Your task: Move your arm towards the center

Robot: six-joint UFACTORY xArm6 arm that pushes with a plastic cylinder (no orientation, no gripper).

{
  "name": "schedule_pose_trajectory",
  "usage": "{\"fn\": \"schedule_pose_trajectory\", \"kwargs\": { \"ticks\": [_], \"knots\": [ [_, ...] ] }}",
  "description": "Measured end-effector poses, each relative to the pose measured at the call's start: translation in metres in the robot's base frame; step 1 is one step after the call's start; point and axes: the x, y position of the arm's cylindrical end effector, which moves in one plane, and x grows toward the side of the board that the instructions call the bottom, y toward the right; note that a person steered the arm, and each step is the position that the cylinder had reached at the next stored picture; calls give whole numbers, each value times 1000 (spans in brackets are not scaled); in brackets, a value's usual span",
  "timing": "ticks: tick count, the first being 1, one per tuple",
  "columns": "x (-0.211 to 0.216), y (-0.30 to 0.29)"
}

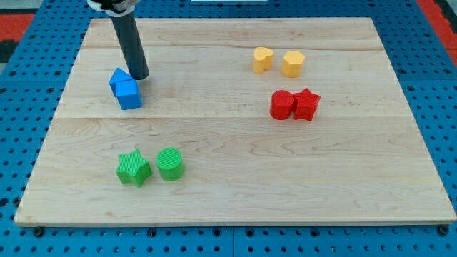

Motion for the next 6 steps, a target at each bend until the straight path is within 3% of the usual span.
{"fn": "schedule_pose_trajectory", "kwargs": {
  "ticks": [2, 4, 6],
  "knots": [
    [1, 1],
    [3, 92],
    [2, 100]
  ]
}}
